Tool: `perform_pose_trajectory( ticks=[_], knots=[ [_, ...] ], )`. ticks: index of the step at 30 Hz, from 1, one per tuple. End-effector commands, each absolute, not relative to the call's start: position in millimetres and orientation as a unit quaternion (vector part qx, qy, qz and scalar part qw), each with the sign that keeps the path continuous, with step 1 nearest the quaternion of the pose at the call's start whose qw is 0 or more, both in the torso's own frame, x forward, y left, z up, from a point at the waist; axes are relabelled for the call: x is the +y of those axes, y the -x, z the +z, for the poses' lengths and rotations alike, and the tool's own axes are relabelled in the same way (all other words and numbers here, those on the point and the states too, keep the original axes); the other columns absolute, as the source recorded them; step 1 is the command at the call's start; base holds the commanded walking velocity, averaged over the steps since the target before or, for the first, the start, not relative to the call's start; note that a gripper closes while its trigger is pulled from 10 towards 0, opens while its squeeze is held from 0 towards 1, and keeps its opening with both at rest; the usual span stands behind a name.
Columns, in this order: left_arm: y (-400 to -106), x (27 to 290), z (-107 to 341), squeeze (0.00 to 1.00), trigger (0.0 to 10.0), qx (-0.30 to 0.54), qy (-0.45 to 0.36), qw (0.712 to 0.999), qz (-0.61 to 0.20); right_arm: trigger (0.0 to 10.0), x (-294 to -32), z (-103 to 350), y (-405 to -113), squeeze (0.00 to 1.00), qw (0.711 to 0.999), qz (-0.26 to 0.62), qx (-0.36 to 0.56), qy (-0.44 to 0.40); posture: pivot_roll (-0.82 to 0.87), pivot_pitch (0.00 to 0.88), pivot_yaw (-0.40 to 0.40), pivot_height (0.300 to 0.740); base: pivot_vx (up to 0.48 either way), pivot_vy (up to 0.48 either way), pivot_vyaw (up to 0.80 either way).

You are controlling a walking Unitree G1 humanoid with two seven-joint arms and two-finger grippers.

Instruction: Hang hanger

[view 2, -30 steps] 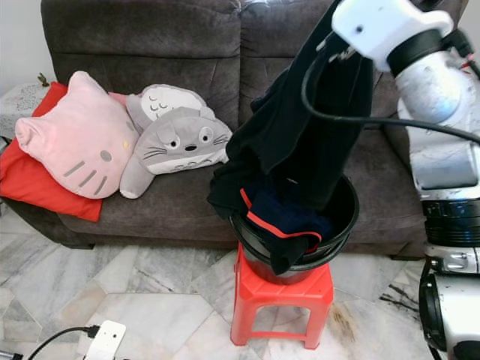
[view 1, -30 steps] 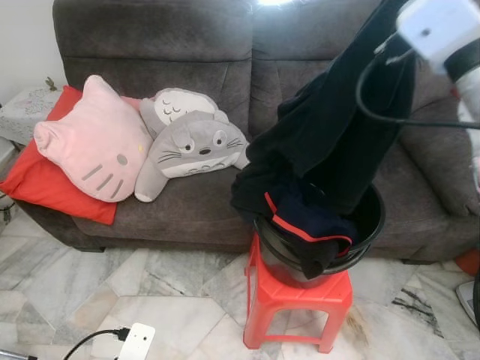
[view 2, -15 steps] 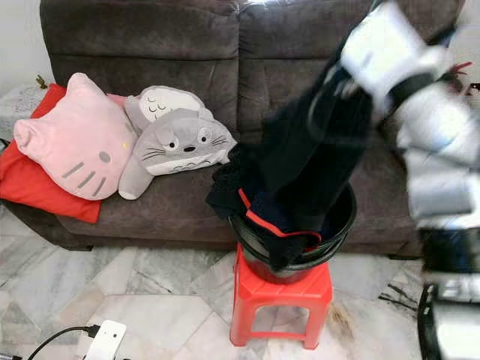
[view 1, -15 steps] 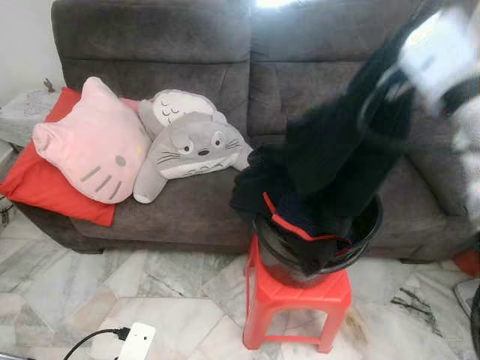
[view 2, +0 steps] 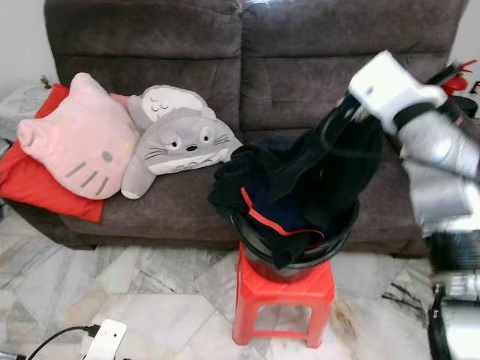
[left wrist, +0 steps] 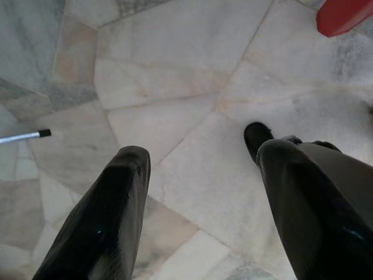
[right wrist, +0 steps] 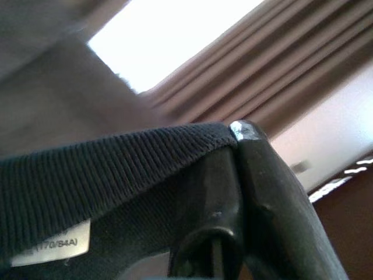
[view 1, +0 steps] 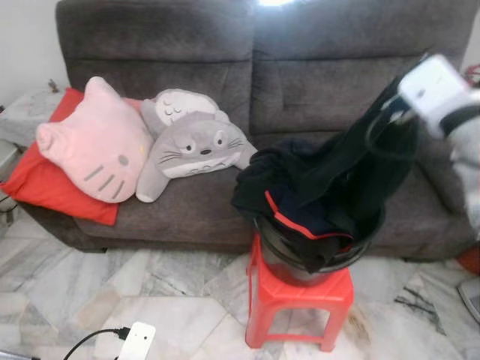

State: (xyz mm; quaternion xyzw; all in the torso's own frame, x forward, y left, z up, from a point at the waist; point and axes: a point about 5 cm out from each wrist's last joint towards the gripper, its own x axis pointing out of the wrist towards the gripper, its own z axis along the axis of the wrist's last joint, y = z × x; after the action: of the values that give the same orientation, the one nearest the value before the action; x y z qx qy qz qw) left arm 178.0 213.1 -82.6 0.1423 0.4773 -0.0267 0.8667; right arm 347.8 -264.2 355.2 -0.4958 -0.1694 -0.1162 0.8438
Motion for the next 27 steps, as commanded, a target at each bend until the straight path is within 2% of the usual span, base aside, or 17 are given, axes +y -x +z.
perform_pose_trajectory(
  ticks=[1,3,4,8,14,19,20,22,23,24,25,27],
  knots=[
    [-176.9,215.9,-82.8,0.0,10.0,0.482,-0.148,0.863,-0.023,10.0,-260.7,405.9,-335.1,0.0,0.813,-0.156,-0.258,0.498,-0.26,0.0,0.057,0.727,0.0,0.0,0.0],
    [-176.8,216.1,-82.8,0.0,10.0,0.482,-0.148,0.863,-0.024,10.0,-259.6,413.3,-333.7,0.0,0.81,-0.16,-0.268,0.497,-0.26,0.0,0.057,0.727,0.0,0.0,0.0],
    [-176.5,216.7,-82.8,0.0,10.0,0.482,-0.147,0.863,-0.023,10.0,-255.5,438.8,-327.9,0.0,0.797,-0.173,-0.302,0.494,-0.26,0.0,0.058,0.727,0.0,0.0,0.0],
    [-176.1,217.5,-82.9,0.0,10.0,0.483,-0.147,0.863,-0.021,10.0,-250.0,479.7,-315.0,0.0,0.766,-0.199,-0.356,0.497,-0.27,0.0,0.058,0.727,0.0,0.0,0.0],
    [-175.7,216.8,-83.2,0.0,10.0,0.485,-0.148,0.862,-0.023,10.0,-242.9,504.1,-299.7,0.0,0.741,-0.212,-0.4,0.497,-0.28,0.0,0.06,0.727,0.0,0.0,0.0],
    [-176.0,216.4,-83.2,0.0,10.0,0.485,-0.149,0.861,-0.023,10.0,-235.5,481.3,-315.4,0.0,0.789,-0.147,-0.366,0.47,-0.28,0.0,0.061,0.727,0.0,0.0,0.0],
    [-175.9,216.6,-83.2,0.0,10.0,0.485,-0.148,0.861,-0.023,10.0,-231.3,462.7,-324.6,0.0,0.804,-0.118,-0.344,0.47,-0.28,0.0,0.059,0.727,0.0,0.0,0.0],
    [-175.7,217.1,-83.2,0.0,10.0,0.485,-0.148,0.861,-0.023,10.0,-229.1,447.1,-331.2,0.0,0.815,-0.1,-0.324,0.471,-0.27,0.0,0.058,0.727,0.0,0.0,0.0],
    [-175.3,217.6,-83.3,0.0,10.0,0.486,-0.147,0.861,-0.022,10.0,-227.4,424.3,-338.5,0.0,0.832,-0.075,-0.292,0.466,-0.27,0.0,0.058,0.727,0.0,0.0,0.0],
    [-175.3,217.6,-83.3,0.0,10.0,0.486,-0.147,0.861,-0.022,10.0,-227.4,424.3,-338.5,0.0,0.832,-0.075,-0.292,0.466,-0.27,0.0,0.058,0.727,0.0,0.0,0.0],
    [-174.7,217.9,-83.5,0.0,10.0,0.487,-0.147,0.861,-0.023,10.0,-226.4,401.5,-343.5,0.0,0.847,-0.05,-0.259,0.461,-0.27,0.0,0.057,0.727,0.0,0.0,0.0],
    [-174.2,218.1,-83.7,0.0,10.0,0.487,-0.146,0.861,-0.023,10.0,-226.0,387.9,-345.1,0.0,0.857,-0.035,-0.237,0.457,-0.26,0.0,0.057,0.727,0.0,0.0,0.0]
  ],
)
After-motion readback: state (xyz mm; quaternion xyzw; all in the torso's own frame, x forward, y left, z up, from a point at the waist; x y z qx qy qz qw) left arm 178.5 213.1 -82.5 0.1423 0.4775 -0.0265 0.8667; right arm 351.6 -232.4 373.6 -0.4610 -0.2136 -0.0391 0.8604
